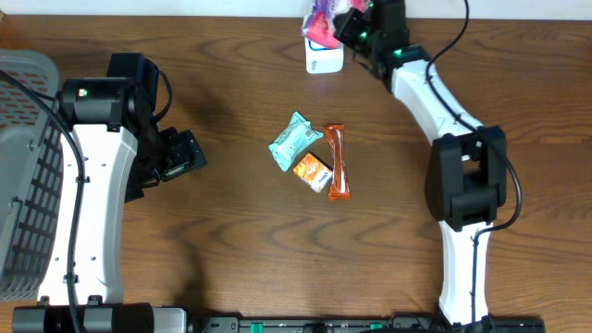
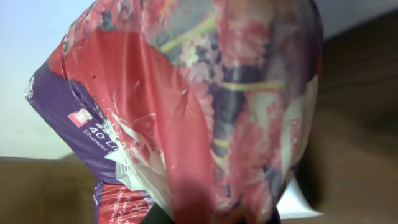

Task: Scan the item barcode
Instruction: 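Carry the pink pack to the right table edge and release it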

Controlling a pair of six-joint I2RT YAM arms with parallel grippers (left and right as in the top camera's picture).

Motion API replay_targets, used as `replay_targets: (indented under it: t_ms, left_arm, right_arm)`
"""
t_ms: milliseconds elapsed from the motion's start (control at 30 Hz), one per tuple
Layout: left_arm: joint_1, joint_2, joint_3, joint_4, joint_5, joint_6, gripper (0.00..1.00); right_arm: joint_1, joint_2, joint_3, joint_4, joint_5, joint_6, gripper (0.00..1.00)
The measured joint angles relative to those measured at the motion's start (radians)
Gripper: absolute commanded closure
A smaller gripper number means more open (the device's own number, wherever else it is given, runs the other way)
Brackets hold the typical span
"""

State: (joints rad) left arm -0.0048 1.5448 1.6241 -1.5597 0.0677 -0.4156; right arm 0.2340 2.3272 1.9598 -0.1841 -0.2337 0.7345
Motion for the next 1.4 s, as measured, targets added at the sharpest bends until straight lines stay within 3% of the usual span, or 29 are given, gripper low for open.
replay_targets:
  t_ms: [367,533,633,1033,1267,1300,1333,1400]
  left_arm:
    - [0.000,0.000,0.000,0.000,0.000,0.000,0.02]
    - [0.000,0.000,0.000,0.000,0.000,0.000,0.02]
    - [0.000,0.000,0.000,0.000,0.000,0.000,0.02]
    - [0.000,0.000,0.000,0.000,0.000,0.000,0.02]
    - [0.000,0.000,0.000,0.000,0.000,0.000,0.02]
    - [0.000,0.000,0.000,0.000,0.000,0.000,0.02]
    - [0.000,0.000,0.000,0.000,0.000,0.000,0.02]
    - [0.000,0.000,0.000,0.000,0.000,0.000,0.02]
  right_arm:
    - [-0.175,-0.166,0.045,-0.471,0.045,-0.163,0.99]
    - [-0.352,-0.249,0.076,-0.743,0.145,-0.277,0.99]
    - [-0.427,-0.246,0.065,-0.812,0.174,-0.324,0.99]
    - [-0.594,-0.246,-0.080,-0.703,0.324,-0.344,0.99]
    - [-0.642,-0.246,-0.239,-0.537,0.335,-0.153,0.99]
    - [-0.651,-0.246,-0.254,-0.519,0.335,-0.124,0.96]
    - [-0.660,-0.246,-0.270,-0.497,0.332,-0.097,0.85]
    - [-0.682,-0.246,-0.296,-0.457,0.316,-0.055,0.83]
